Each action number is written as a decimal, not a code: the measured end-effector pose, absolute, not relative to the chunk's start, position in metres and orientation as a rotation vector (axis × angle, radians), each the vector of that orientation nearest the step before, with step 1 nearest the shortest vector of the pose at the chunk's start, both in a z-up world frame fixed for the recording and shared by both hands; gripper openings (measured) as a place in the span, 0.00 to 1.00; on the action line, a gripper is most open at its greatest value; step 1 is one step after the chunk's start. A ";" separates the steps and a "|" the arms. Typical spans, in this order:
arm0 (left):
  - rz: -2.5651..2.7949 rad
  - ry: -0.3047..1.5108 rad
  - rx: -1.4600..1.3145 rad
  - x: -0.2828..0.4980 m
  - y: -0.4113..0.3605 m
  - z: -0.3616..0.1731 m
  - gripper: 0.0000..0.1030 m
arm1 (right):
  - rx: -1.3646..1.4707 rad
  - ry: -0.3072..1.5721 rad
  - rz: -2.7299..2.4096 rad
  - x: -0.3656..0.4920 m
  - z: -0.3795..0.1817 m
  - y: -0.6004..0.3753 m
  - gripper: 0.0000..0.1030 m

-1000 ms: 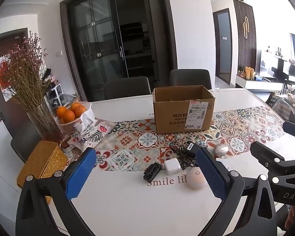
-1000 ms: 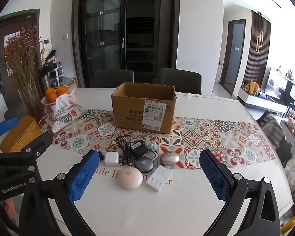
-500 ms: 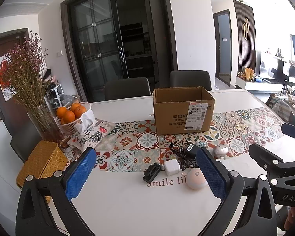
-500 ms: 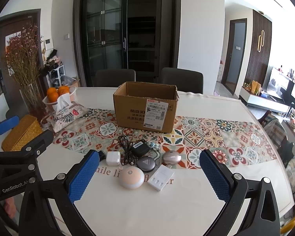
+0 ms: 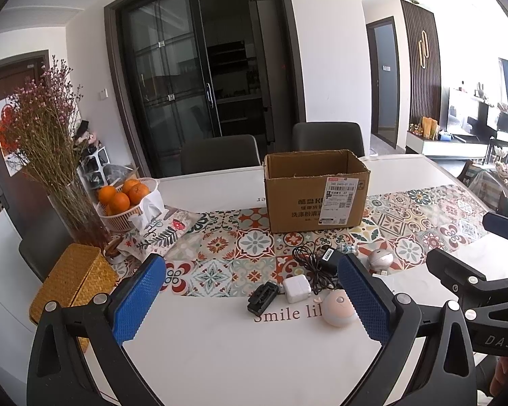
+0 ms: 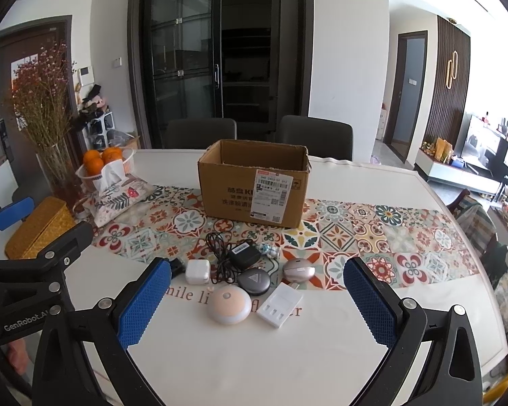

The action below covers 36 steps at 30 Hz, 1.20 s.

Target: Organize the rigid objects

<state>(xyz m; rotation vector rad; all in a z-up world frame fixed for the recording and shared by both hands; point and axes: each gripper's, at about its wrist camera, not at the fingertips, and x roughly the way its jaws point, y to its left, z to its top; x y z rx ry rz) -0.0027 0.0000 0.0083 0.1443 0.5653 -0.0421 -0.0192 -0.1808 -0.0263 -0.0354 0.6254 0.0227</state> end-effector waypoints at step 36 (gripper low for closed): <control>-0.049 0.575 0.153 0.000 0.001 0.002 1.00 | -0.028 0.656 0.040 -0.016 -0.030 -0.180 0.99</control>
